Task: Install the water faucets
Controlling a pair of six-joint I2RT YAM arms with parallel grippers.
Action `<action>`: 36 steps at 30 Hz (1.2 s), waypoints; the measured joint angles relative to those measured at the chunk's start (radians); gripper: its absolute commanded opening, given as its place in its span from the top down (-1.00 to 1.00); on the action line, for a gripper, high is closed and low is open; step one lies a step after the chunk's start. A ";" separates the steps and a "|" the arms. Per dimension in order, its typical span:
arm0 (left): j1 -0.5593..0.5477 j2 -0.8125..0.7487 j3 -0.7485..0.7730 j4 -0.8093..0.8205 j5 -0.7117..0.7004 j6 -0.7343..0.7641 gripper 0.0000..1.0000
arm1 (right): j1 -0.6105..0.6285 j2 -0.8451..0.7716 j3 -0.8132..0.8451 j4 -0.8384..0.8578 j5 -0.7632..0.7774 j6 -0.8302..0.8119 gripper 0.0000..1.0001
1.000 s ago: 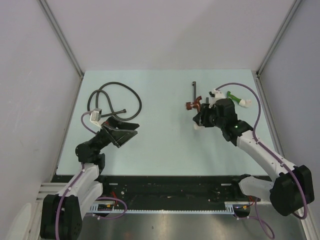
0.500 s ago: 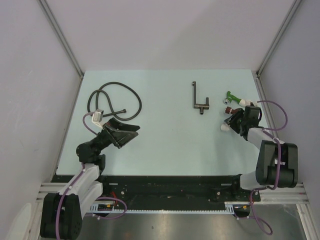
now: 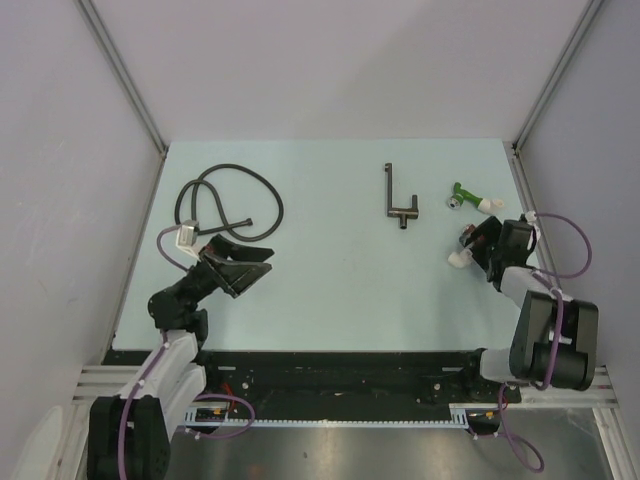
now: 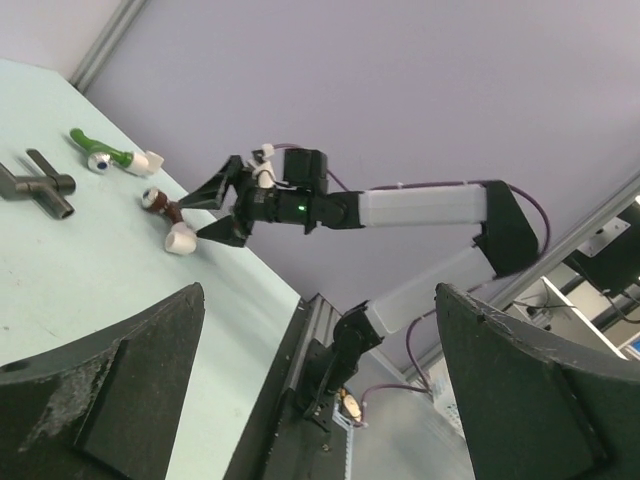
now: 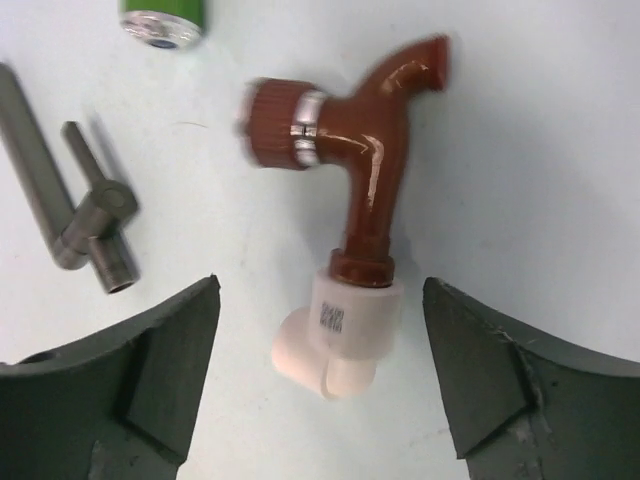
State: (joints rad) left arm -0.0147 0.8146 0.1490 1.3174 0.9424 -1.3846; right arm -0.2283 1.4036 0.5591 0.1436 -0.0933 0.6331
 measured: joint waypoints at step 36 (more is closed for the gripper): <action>0.055 -0.361 0.912 -1.839 -0.788 1.087 -0.99 | 0.625 -1.365 0.233 -0.389 0.517 -0.491 -0.99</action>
State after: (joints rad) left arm 0.0406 0.4534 1.0607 -0.5220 0.1547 -0.2974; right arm 0.3969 0.0387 0.7921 -0.2459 0.4240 0.1421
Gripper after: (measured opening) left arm 0.996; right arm 0.995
